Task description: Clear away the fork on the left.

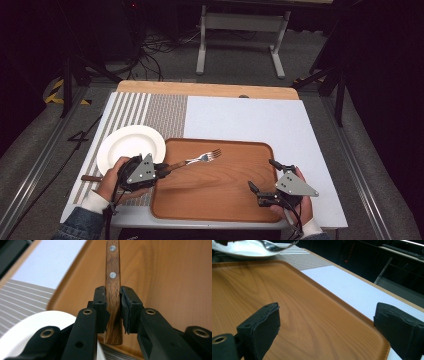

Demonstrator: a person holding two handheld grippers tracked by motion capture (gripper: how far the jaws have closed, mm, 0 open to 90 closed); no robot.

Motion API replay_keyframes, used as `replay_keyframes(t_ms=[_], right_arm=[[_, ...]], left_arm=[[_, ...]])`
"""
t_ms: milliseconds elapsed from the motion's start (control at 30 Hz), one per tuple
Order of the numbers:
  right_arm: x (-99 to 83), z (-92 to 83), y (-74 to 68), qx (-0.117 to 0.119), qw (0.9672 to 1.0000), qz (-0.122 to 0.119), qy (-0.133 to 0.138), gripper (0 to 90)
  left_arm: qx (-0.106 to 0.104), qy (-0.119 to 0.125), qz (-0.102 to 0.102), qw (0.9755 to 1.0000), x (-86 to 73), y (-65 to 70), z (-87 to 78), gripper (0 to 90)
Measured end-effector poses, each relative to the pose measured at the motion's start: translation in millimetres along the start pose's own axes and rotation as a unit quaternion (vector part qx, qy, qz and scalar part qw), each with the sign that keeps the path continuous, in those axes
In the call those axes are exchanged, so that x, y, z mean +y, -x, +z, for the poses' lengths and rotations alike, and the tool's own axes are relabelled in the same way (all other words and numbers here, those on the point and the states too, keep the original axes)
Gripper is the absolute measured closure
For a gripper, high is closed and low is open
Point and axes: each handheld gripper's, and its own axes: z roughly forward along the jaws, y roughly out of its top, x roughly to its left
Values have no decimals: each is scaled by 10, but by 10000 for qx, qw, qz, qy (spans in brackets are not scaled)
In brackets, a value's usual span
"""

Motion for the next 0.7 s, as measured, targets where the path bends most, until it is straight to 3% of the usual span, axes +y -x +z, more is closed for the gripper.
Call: replay_keyframes(t_ms=[400,567,700], right_arm=[[-11,25,-5,-42,9999,-67,-141,78],[-14,32,-4,-103,9997,-76,-208,79],[-16,38,-15,-72,9996,-111,-251,79]], left_arm=[[-496,-388,192,9978,34,283,195,758],[-786,-392,-8,9961,-3,382,254,757],[-844,-470,-74,9953,-40,471,301,757]])
